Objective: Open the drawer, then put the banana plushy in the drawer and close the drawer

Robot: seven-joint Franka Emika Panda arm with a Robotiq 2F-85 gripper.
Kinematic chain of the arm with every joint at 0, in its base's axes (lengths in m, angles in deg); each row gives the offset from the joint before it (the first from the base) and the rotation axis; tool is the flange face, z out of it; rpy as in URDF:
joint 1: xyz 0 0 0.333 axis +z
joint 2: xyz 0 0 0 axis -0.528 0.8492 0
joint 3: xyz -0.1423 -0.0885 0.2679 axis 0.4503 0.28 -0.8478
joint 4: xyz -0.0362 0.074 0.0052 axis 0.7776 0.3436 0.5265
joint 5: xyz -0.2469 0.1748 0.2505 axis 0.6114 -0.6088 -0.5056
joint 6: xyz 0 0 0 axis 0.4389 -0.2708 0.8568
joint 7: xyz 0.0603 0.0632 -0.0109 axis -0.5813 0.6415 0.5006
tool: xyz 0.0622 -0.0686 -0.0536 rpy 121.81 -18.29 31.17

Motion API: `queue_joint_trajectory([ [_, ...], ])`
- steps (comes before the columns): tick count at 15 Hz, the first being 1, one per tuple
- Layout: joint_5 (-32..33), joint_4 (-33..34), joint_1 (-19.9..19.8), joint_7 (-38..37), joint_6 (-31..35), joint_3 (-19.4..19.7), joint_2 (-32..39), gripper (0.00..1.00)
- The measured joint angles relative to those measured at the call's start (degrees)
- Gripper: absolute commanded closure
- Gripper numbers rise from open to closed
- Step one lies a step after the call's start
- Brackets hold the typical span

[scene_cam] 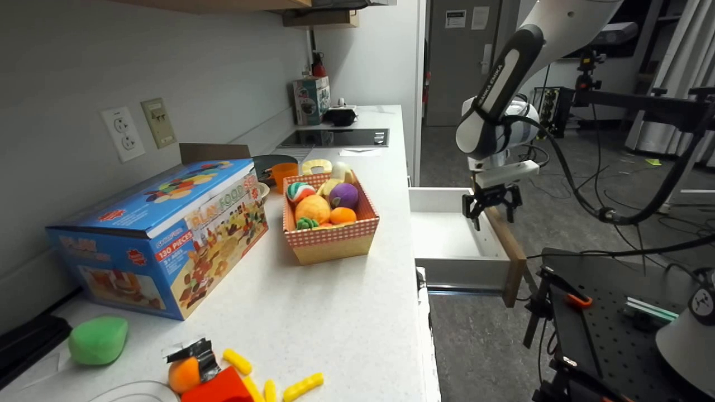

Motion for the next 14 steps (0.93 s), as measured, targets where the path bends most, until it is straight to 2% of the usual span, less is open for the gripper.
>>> queue_joint_trajectory([
  [4,10.25,-0.09,4.38,-7.91,-3.41,1.43,-4.83,0.0],
  [8,18.67,-0.33,6.73,-12.19,-4.25,1.02,-9.73,0.0],
  [14,25.69,-2.03,7.5,-12.72,-2.36,-4.13,-17.42,0.0],
])
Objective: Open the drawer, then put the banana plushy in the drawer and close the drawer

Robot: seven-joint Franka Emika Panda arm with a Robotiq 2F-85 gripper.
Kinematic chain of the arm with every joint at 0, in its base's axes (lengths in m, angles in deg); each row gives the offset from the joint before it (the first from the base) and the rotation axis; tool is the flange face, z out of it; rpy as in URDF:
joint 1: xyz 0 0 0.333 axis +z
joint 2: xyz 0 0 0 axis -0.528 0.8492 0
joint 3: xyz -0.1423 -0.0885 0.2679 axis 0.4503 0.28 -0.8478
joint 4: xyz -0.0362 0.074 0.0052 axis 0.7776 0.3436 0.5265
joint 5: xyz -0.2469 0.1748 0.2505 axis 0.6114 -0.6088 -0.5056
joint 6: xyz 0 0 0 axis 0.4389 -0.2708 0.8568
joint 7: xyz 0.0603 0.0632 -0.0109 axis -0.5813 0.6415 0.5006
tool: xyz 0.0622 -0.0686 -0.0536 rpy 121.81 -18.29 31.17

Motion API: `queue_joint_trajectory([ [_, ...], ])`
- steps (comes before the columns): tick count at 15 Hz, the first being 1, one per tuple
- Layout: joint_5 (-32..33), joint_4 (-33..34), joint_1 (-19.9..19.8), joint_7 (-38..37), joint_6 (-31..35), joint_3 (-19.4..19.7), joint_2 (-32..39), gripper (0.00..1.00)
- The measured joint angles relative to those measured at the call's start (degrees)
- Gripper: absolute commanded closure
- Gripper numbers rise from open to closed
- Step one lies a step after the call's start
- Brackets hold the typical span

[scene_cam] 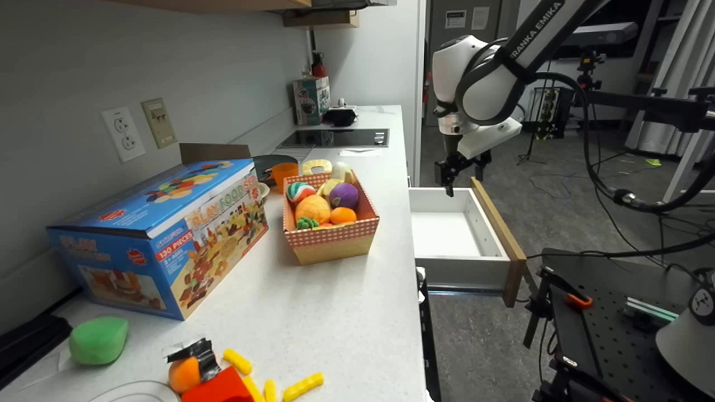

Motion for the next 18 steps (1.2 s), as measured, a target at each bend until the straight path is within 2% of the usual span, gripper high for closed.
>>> queue_joint_trajectory([
  [6,0.03,-1.83,0.05,5.79,6.43,-6.03,-4.53,0.0],
  [14,0.6,-2.59,-0.1,6.9,7.28,-6.22,-5.11,0.0],
  [18,4.02,1.11,-0.11,9.49,6.92,-6.84,-5.14,0.0],
])
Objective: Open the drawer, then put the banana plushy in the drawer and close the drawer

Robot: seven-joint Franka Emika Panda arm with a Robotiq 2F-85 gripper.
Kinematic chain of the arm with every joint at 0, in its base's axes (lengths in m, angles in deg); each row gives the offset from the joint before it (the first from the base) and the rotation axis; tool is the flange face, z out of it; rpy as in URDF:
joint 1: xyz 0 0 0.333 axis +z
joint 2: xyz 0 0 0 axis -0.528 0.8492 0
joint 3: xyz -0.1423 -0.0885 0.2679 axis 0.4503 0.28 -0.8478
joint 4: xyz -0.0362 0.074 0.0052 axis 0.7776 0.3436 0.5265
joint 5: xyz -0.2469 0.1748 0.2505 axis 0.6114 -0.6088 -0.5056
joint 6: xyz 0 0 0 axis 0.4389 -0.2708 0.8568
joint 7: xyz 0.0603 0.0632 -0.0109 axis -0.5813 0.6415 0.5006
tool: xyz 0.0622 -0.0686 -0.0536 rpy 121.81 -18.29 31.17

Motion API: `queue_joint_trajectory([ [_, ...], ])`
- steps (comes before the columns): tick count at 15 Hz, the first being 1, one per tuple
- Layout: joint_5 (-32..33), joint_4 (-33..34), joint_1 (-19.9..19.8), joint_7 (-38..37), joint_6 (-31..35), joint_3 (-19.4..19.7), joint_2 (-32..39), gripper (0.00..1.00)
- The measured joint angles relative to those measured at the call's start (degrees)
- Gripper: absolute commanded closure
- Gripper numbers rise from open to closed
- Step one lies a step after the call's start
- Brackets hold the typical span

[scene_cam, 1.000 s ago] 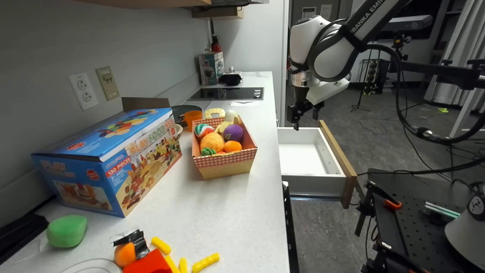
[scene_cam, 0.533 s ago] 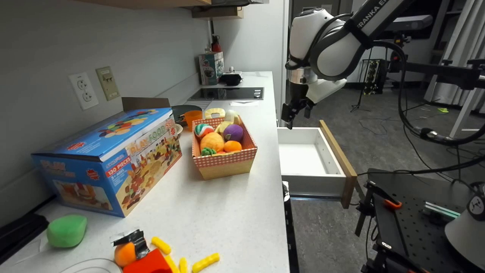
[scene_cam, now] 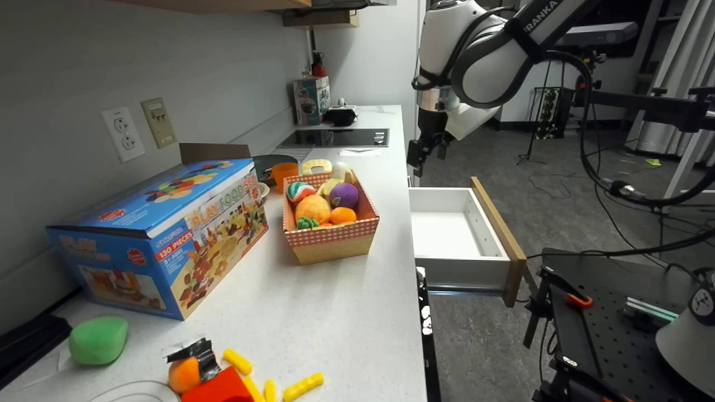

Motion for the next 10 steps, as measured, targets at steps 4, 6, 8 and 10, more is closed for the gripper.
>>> queue_joint_trajectory([
  [4,-0.91,5.35,0.05,10.52,-0.02,-1.53,1.28,0.0],
  [6,-3.14,8.31,0.13,17.19,0.09,-2.55,3.32,0.0],
  [8,-6.02,11.42,0.2,23.96,0.11,-3.89,5.92,0.0],
  [10,-8.83,14.44,0.24,30.12,0.11,-5.34,8.86,0.0],
])
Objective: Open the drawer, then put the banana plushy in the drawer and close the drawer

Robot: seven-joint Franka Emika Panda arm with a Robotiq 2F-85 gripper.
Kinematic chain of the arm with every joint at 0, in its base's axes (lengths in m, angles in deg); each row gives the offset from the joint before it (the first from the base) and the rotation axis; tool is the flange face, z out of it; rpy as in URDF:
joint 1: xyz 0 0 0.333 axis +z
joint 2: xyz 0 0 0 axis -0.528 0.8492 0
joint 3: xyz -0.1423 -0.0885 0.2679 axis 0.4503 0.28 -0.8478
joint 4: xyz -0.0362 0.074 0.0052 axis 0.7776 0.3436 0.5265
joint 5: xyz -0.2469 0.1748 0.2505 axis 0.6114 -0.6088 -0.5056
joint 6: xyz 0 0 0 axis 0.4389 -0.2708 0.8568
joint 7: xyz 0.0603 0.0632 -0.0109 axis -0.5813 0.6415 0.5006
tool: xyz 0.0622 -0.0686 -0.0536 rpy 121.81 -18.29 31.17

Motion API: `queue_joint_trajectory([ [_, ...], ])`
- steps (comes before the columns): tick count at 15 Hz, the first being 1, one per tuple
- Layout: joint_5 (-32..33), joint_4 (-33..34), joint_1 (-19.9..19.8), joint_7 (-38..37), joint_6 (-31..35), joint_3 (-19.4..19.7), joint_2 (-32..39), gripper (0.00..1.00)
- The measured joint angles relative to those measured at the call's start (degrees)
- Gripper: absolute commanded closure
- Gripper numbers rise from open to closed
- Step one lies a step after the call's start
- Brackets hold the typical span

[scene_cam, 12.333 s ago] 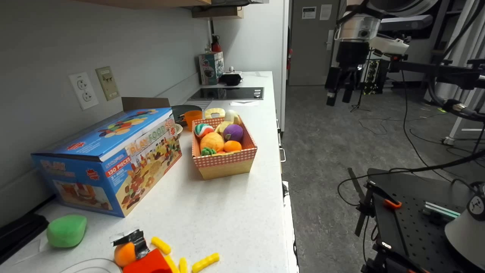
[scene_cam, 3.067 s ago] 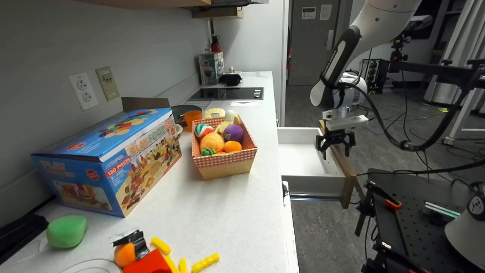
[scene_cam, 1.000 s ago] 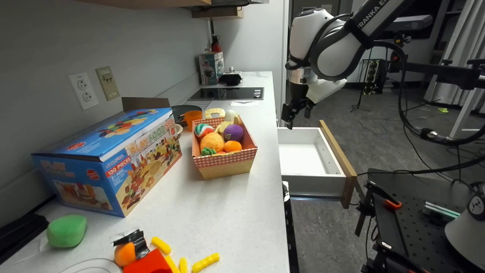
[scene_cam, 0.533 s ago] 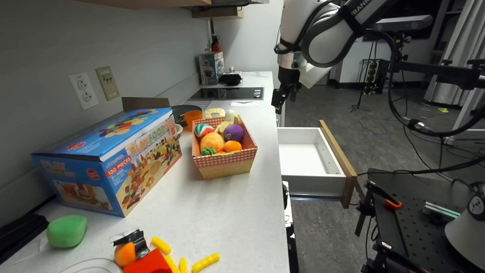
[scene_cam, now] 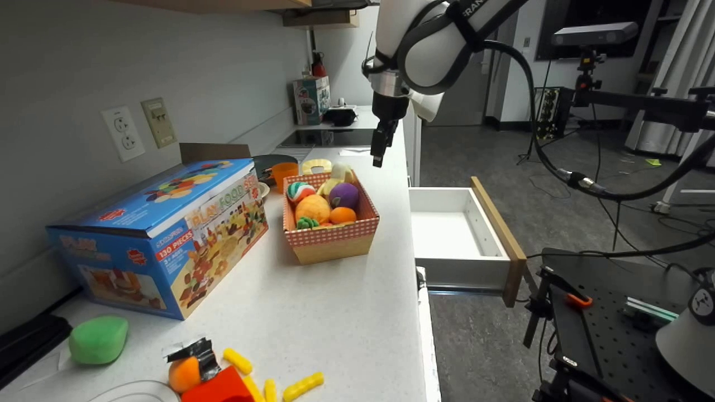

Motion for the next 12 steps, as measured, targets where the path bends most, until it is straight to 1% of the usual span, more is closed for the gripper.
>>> queue_joint_trajectory([
  [2,-2.21,2.71,0.0,5.15,-0.04,-1.34,2.97,0.0],
  [5,-3.63,6.21,0.0,10.53,-0.18,-3.14,6.83,0.0],
  [9,-3.89,10.29,0.0,15.32,-1.21,-5.74,10.39,0.0],
  [12,-4.09,12.38,0.02,17.32,-3.66,-7.54,12.0,0.0],
])
